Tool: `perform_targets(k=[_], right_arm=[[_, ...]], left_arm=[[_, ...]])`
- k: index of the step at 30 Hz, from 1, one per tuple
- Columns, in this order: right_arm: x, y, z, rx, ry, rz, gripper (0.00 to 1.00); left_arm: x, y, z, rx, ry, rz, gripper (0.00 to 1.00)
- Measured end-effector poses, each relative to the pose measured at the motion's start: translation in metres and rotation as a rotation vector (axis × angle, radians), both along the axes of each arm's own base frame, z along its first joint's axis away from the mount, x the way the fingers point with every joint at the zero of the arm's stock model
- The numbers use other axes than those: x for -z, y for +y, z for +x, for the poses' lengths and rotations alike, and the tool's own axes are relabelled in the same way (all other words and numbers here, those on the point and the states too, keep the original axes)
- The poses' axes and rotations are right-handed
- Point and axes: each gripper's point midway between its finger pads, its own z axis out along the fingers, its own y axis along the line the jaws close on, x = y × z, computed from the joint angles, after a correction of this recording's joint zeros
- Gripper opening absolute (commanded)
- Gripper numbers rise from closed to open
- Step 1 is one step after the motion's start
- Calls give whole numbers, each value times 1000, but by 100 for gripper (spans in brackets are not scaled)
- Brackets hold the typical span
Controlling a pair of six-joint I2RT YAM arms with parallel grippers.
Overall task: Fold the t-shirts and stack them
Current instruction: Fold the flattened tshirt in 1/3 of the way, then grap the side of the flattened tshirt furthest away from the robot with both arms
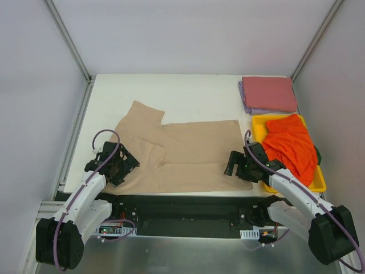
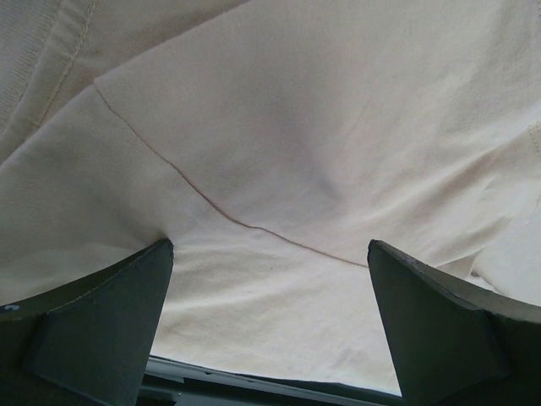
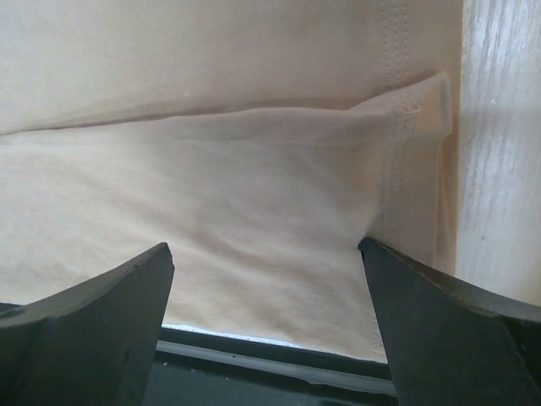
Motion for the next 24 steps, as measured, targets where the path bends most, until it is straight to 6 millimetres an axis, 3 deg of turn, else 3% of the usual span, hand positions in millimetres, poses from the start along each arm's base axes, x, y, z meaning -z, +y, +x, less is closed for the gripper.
perform_targets(k=[7, 12, 19, 21, 24], right_arm=[[-2, -3, -12, 25, 6, 17, 96], [-13, -8, -10, 26, 6, -22, 96], [-61, -6, 37, 29, -126, -71, 96], [-71, -8, 54, 35, -137, -100, 96], [-81, -11, 83, 53, -142, -130, 96]], left_arm=[[-3, 3, -4, 19, 24, 23, 99], [-33, 4, 15, 31, -38, 43, 99], [-106, 1, 88, 58, -183, 87, 99], [-120, -1, 121, 86, -186, 99, 99], [-130, -3, 186, 135, -185, 124, 99]])
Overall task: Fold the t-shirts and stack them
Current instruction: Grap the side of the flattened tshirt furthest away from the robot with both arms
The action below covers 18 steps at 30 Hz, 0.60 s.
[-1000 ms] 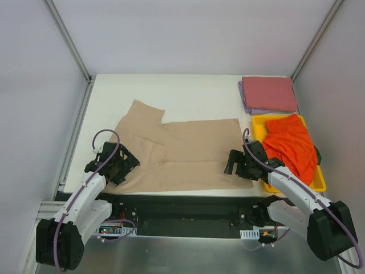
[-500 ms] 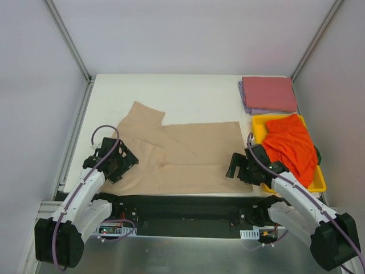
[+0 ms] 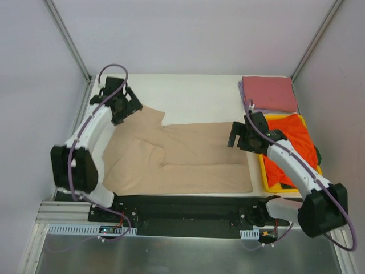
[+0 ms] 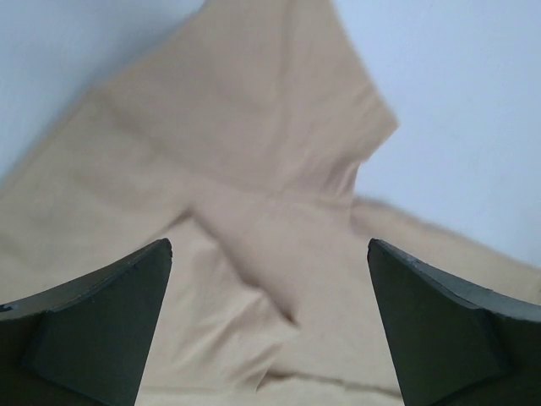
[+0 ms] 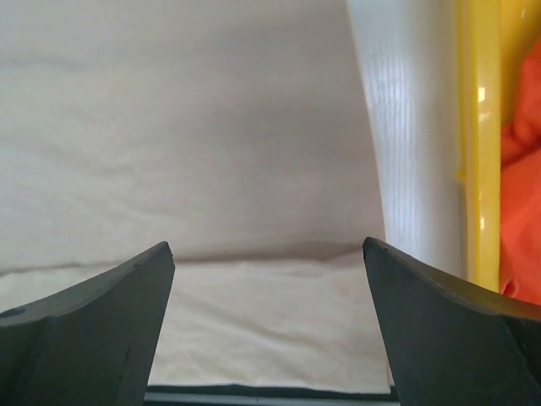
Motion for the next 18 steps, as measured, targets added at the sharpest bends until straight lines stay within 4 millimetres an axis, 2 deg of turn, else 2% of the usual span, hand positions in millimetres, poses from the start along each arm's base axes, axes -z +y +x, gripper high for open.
perform_targets(k=[2, 5, 8, 11, 14, 18], right_arm=[[-3, -2, 20, 10, 7, -16, 96], [3, -6, 44, 17, 33, -42, 96], [13, -7, 56, 11, 68, -65, 96], [21, -6, 64, -2, 93, -79, 96], [26, -5, 72, -12, 106, -83, 96], [31, -5, 78, -15, 117, -85, 96]], left_arm=[[2, -2, 47, 49, 1, 34, 99], [13, -3, 109, 126, 12, 96, 98], [17, -4, 170, 202, -16, 153, 93], [24, -4, 214, 261, -53, 188, 88], [42, -5, 234, 313, -53, 214, 84], [74, 1, 232, 364, 12, 246, 74]])
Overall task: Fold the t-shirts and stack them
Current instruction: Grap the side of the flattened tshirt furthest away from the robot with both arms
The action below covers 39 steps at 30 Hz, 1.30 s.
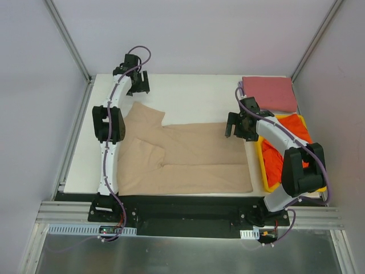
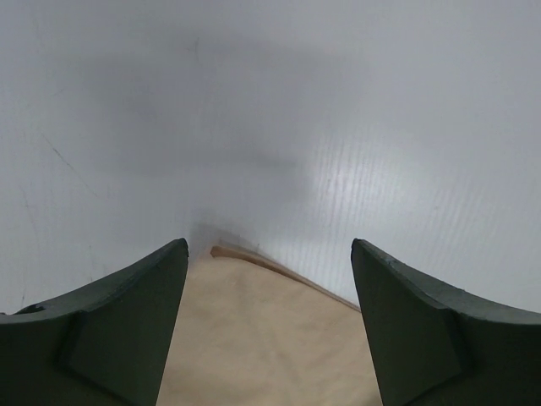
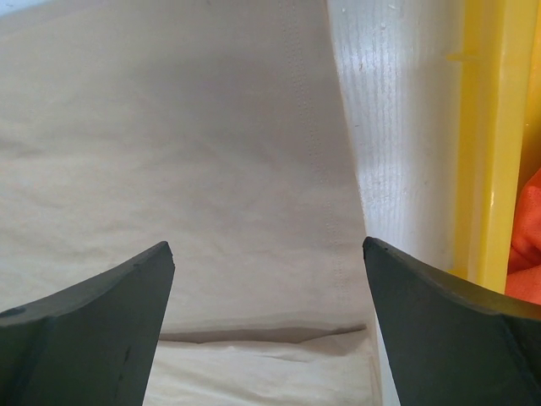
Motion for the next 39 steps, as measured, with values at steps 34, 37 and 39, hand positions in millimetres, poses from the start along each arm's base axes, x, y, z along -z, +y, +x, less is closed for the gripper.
perform_targets(k=[34, 37, 39], right_arm=[[-1, -6, 0, 1, -5, -7, 96], [-3, -9, 5, 7, -9, -24, 96], [-6, -11, 16, 18, -15, -41, 96]], left_arm=[[60, 13, -30, 128, 170, 58, 0], [60, 12, -30, 149, 170, 57, 0], [60, 11, -30, 156, 169, 56, 0]])
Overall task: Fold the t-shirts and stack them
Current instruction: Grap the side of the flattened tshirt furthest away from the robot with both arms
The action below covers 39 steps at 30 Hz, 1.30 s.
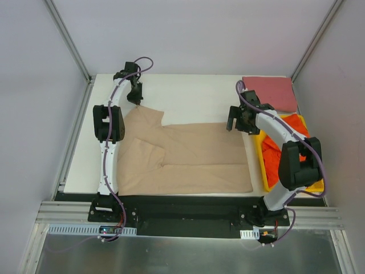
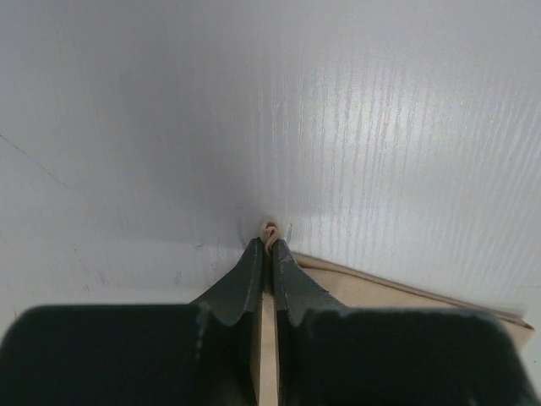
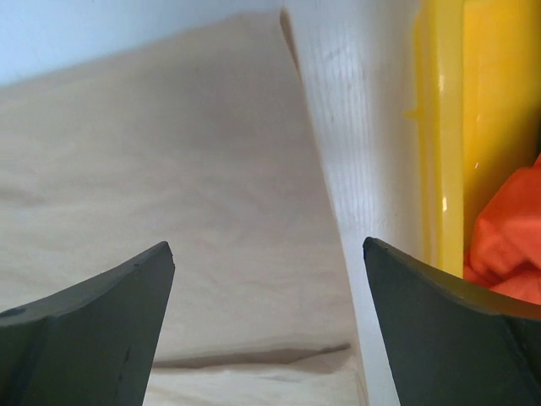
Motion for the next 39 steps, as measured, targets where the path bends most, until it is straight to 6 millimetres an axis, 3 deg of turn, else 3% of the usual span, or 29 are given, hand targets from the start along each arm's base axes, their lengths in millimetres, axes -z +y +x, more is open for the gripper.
perform_targets(k=[5, 9, 14, 20, 28, 39], right_arm=[[-9, 2, 50, 29, -29, -40, 97], [-2, 0, 89, 67, -48, -96, 84], [23, -5, 109, 103, -13, -156, 64], [43, -9, 114, 119, 22, -190, 47], [58, -17, 112, 131, 58, -206, 32], [60, -14, 114, 103, 61, -187, 1]], left_arm=[[0, 0, 0, 0, 0, -1, 0], [0, 0, 0, -6, 0, -4, 0], [0, -2, 0, -31, 2, -18, 0], [-1, -3, 0, -57, 3, -31, 0], [-1, -4, -1, -72, 0, -38, 0], [-2, -4, -4, -70, 3, -42, 0]])
